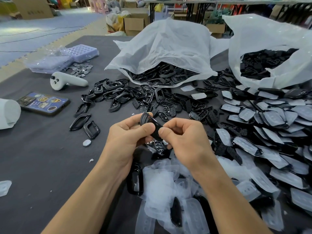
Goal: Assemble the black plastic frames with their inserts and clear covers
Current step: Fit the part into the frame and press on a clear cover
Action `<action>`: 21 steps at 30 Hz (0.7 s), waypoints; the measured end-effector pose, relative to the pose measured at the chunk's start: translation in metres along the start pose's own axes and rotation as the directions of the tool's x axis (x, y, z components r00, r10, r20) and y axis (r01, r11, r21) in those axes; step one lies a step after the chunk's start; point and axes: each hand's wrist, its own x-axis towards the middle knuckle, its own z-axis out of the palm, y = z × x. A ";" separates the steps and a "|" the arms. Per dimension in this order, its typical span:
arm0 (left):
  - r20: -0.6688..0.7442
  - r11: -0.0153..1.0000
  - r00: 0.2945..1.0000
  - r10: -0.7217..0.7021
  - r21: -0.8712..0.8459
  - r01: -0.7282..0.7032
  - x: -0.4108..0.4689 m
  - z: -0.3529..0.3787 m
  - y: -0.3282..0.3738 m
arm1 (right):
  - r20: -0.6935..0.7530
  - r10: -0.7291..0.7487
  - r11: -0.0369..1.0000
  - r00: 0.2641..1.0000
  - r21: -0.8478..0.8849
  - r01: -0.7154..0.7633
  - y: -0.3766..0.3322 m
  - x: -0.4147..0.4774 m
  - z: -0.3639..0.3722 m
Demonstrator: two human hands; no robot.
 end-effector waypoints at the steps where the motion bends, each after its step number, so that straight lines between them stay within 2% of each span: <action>1: -0.027 1.000 1.000 0.002 -0.008 -0.002 -0.001 0.001 0.000 | 0.008 -0.006 1.000 1.000 -0.023 0.006 0.000 0.000 0.000; 5: -0.070 0.998 0.998 -0.002 -0.059 -0.002 -0.003 0.006 -0.002 | 0.068 -0.012 0.975 0.998 -0.222 0.027 0.001 -0.005 0.004; 8: -0.026 0.999 1.000 0.010 -0.048 -0.011 -0.002 0.005 -0.002 | 0.057 -0.024 0.963 0.998 -0.266 0.038 0.000 -0.006 0.005; 11: 0.019 1.000 1.000 0.010 0.009 -0.010 -0.001 0.003 -0.001 | 0.088 -0.006 0.973 0.996 -0.231 0.026 -0.002 -0.006 0.002; 14: 0.031 0.994 0.999 -0.010 0.108 0.007 0.000 0.003 -0.003 | 0.046 0.023 0.989 0.999 -0.149 -0.016 -0.001 -0.005 0.000; 16: 0.071 0.984 0.997 0.007 0.180 -0.019 0.001 0.002 -0.004 | 0.014 0.007 0.987 1.000 -0.159 -0.005 0.000 -0.005 0.002; 18: 0.070 0.982 0.997 0.008 0.187 -0.021 0.002 0.000 -0.004 | 0.015 -0.003 0.985 1.000 -0.173 0.006 0.000 -0.004 0.003; 21: 0.035 0.994 0.999 0.004 0.110 -0.008 0.003 0.000 -0.004 | 0.004 -0.006 0.988 1.000 -0.156 0.007 0.000 -0.005 0.005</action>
